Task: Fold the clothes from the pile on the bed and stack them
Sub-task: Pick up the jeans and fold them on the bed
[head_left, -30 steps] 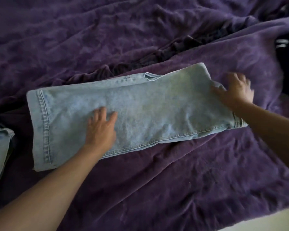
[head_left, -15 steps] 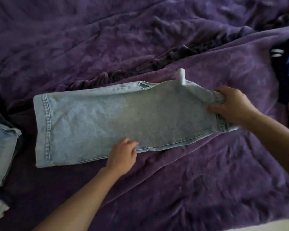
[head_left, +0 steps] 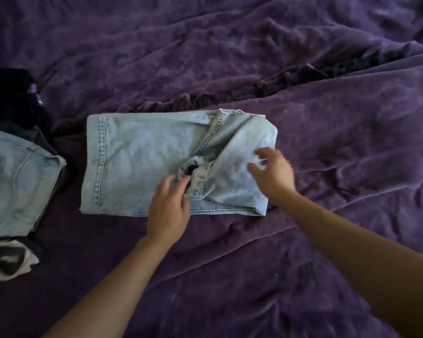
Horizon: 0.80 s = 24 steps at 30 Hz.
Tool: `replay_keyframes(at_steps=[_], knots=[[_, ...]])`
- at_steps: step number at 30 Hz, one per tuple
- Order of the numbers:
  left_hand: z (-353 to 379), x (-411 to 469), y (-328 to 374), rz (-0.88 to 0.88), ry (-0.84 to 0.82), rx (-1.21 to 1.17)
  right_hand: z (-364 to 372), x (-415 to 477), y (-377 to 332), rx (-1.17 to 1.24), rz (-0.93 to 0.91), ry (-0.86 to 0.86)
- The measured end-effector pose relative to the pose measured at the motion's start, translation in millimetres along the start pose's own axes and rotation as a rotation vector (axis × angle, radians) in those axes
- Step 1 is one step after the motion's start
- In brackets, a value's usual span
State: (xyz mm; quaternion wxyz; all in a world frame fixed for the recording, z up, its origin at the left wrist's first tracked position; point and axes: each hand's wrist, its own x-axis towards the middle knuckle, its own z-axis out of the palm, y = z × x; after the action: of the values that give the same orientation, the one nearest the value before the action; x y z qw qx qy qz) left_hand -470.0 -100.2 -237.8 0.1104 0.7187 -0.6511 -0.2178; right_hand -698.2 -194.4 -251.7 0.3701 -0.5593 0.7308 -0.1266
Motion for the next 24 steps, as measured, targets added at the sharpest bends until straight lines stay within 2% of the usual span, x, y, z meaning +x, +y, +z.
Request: replay_keyframes(at_steps=[2, 5, 8, 10, 14, 18, 20, 24], knots=[[14.3, 4.1, 6.9, 0.029, -0.113, 0.030, -12.0, 16.0, 28.5, 0.011, 0.143, 0.053], [40.4, 8.2, 5.7, -0.004, -0.278, 0.095, -9.6, 36.6, 48.7, 0.193, 0.278, -0.051], [50.0, 16.6, -6.2, -0.008, -0.337, 0.117, 0.5, 45.5, 45.1, 0.442, 0.341, -0.133], [47.8, 23.9, -15.4, -0.006, -0.359, 0.080, -1.8, 39.7, 30.9, 0.521, 0.314, -0.144], [36.0, 30.9, -26.4, -0.020, -0.385, -0.114, -21.0, -0.8, -27.1, 0.537, 0.097, -0.182], [6.9, 29.6, -45.1, -0.100, -0.315, -0.439, -18.0, -41.6, -111.5, 0.450, -0.077, -0.274], [-16.5, 20.9, -67.3, -0.206, -0.198, -0.562, 0.6, -48.4, -156.5, 0.416, -0.084, -0.276], [-77.2, -12.1, -137.1, -0.399, 0.091, -0.541, 68.9, -49.6, -240.1, 0.311, -0.081, -0.299]])
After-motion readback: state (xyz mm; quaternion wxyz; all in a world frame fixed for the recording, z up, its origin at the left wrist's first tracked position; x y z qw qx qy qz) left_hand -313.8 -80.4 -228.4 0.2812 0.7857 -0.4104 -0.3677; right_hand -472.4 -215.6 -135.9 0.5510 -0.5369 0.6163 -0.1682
